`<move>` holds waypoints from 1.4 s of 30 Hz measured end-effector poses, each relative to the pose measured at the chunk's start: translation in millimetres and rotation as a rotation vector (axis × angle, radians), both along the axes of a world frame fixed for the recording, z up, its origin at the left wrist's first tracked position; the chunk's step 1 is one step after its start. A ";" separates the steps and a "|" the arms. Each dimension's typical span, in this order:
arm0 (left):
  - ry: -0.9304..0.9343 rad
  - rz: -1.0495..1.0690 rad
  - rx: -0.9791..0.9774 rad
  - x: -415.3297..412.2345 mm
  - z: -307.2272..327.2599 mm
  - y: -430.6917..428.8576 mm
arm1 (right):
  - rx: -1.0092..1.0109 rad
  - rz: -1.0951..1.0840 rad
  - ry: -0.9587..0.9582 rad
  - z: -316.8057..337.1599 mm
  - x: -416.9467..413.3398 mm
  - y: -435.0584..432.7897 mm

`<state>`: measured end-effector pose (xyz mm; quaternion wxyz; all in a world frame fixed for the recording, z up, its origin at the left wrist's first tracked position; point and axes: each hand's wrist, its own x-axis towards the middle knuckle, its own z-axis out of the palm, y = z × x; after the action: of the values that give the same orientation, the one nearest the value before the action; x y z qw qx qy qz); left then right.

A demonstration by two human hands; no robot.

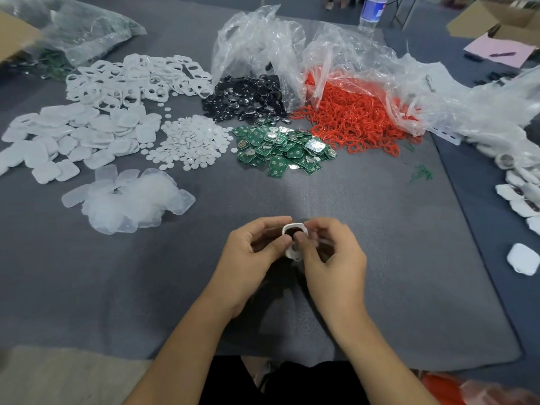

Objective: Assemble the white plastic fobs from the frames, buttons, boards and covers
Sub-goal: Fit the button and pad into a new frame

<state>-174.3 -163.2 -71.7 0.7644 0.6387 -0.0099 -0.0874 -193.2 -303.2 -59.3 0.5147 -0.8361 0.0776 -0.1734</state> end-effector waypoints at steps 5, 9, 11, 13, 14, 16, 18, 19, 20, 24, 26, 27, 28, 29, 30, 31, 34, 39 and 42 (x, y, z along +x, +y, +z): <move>0.021 0.071 -0.028 -0.3 -0.6 -3.6 | -0.281 0.072 -0.143 2.5 -2.6 -3.8; 0.053 0.030 -0.098 2.4 -0.8 1.8 | -0.383 0.126 -0.141 6.6 -0.6 -3.1; 0.058 -0.008 -0.103 3.2 -0.2 3.6 | -0.311 0.142 -0.126 8.6 0.5 -6.1; 0.074 -0.019 -0.130 3.2 -0.4 3.7 | -0.099 0.131 -0.069 8.7 -0.3 -6.5; 0.081 -0.013 -0.145 3.0 -0.3 3.1 | 0.039 0.110 -0.037 8.0 -0.4 -5.1; 0.075 0.014 -0.126 2.6 -0.3 1.9 | 0.313 0.030 -0.010 4.1 0.9 -5.1; 0.048 0.044 -0.064 1.6 -0.5 0.5 | 0.347 -0.064 -0.015 -1.8 2.8 -12.7; 0.040 0.060 -0.042 0.9 -0.7 -0.7 | 0.241 -0.078 -0.018 -5.7 3.3 -18.1; 0.038 0.081 -0.029 0.0 -0.5 -2.1 | 0.097 -0.066 -0.011 -9.5 2.7 -22.8; 0.036 0.125 0.004 -0.9 1.2 -5.6 | -0.178 -0.040 -0.025 -20.4 1.3 -29.2; 0.038 0.120 0.023 -0.1 1.9 -5.7 | -0.196 -0.051 -0.040 -22.5 3.5 -29.5; 0.038 0.121 0.028 0.2 2.1 -6.2 | -0.194 -0.054 -0.042 -23.2 4.5 -30.0; 0.036 0.128 0.035 0.0 2.1 -6.8 | -0.193 -0.057 -0.042 -23.5 5.0 -30.3; 0.031 0.139 0.043 -0.3 2.2 -7.9 | -0.194 -0.058 -0.041 -23.4 5.1 -30.4; 0.025 0.154 0.052 -0.7 2.0 -8.7 | -0.191 -0.055 -0.043 -23.3 4.8 -30.2; 0.019 0.171 0.058 -1.0 1.3 -9.3 | -0.184 -0.052 -0.046 -23.4 4.4 -30.0; 0.013 0.192 0.051 -1.3 0.4 -9.7 | -0.161 -0.038 -0.058 -22.9 3.0 -30.4; 0.008 0.167 0.069 -2.4 2.1 -9.4 | -0.125 -0.007 -0.056 -24.3 1.8 -32.0; -0.007 0.166 0.112 -3.0 1.2 -9.5 | -0.119 0.000 -0.052 -25.2 2.5 -32.4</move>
<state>-177.4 -172.7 -70.6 0.7322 0.6792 0.0452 -0.0219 -190.8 -335.6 -84.5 0.4658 -0.8604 0.0538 -0.1996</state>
